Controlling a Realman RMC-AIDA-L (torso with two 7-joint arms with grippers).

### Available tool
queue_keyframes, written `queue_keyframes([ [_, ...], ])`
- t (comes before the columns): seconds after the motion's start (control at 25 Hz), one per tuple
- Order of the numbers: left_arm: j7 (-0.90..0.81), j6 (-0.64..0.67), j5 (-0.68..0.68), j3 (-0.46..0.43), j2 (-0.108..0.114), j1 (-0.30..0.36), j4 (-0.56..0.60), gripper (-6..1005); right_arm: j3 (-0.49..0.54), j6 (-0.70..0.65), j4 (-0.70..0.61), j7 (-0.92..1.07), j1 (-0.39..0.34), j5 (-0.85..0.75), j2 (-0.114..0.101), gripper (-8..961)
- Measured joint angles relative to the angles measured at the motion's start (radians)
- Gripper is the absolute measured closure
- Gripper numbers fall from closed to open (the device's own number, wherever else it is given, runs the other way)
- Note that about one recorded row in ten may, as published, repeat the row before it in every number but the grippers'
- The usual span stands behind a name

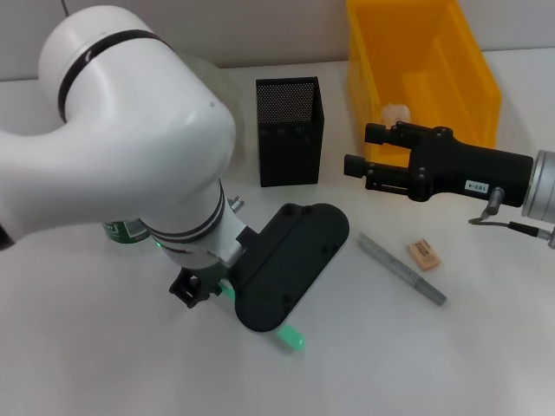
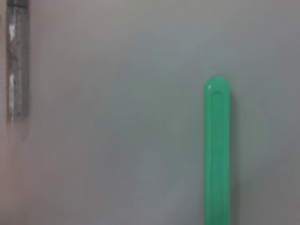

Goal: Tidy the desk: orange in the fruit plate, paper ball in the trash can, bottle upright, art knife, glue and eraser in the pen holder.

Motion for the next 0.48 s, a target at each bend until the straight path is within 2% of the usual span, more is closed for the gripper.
queue_keyframes([
  [0.28,-0.015,0.043,0.048,-0.016,0.001,0.042,0.099,816,0.007,0.004,0.000,-0.001,0.000,0.001,-0.001,213],
  [0.48,-0.017,0.077,0.103,-0.040,0.003,0.095,0.210,816,0.007,0.014,0.000,-0.001,-0.002,0.001,-0.001,213],
])
